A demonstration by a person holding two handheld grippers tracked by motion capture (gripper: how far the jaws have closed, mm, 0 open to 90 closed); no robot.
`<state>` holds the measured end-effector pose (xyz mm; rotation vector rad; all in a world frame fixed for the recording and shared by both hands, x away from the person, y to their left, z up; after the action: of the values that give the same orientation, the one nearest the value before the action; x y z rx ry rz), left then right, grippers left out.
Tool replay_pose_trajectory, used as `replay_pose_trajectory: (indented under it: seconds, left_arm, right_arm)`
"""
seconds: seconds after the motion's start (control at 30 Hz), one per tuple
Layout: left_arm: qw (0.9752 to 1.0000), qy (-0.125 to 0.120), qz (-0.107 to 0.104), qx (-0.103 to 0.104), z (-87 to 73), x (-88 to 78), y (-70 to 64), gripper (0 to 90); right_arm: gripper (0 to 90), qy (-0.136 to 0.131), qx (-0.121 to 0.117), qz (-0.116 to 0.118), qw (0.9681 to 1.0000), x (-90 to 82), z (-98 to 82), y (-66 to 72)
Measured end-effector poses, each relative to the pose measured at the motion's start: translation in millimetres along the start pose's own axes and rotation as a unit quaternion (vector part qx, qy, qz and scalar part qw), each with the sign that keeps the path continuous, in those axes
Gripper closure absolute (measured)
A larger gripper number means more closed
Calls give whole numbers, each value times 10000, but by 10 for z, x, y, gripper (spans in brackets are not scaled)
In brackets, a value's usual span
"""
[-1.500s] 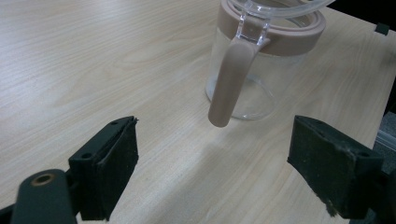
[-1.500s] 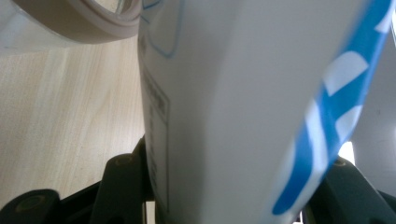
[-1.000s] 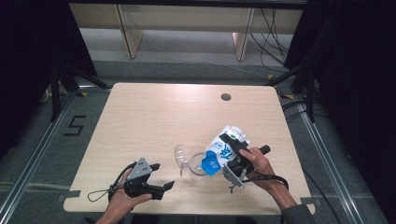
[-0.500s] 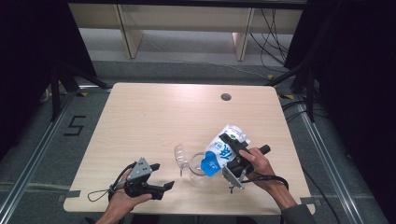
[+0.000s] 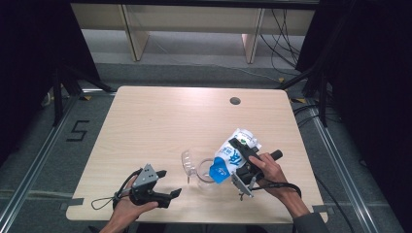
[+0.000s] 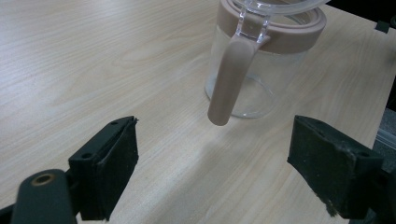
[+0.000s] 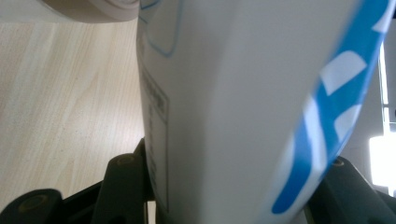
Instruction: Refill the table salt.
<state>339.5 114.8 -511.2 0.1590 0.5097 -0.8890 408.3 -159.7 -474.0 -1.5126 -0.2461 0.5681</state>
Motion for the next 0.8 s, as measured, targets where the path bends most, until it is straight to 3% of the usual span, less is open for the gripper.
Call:
replay_pose_trajectory:
  seconds: [0.07, 0.17, 0.3, 0.47, 0.5, 0.57, 0.8]
  left_arm:
    - [10000, 0, 0, -2, 0, 0, 0, 153]
    - [10000, -1, 1, 1, 0, 0, 0, 152]
    - [10000, 0, -1, 2, 0, 0, 0, 152]
    - [10000, 7, 3, 3, 0, -1, 0, 152]
    - [10000, 4, 2, -1, 0, -1, -1, 153]
    - [10000, 2, 1, 2, 0, -1, 0, 153]
    - [10000, 4, 1, 1, 0, -1, 0, 152]
  right_arm:
    - [502, -93, -194, -16, 9998, 14, 14, -21]
    - [504, -111, -269, -42, 9996, 21, 17, -24]
    - [504, -9, -30, 19, 10000, 14, -5, 16]
    - [504, 37, -155, 22, 9999, 24, 2, 26]
    - [504, -7, -308, -4, 9995, 27, 12, 3]
    - [507, 98, -72, 46, 9999, 18, -8, 47]
    - [507, 80, -209, -15, 9997, 21, -5, 25]
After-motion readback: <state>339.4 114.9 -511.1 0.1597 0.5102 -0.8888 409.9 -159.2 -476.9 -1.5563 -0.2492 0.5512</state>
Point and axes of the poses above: each handheld gripper's, and its own axes: x roughly forward along the jaws, z roughly out of its top, y roughly to its left, the point moved 5 cm from there along x, roughly forward along the jaws, and after that the axes turned 4 degrees about x, right-handed, at the moved point
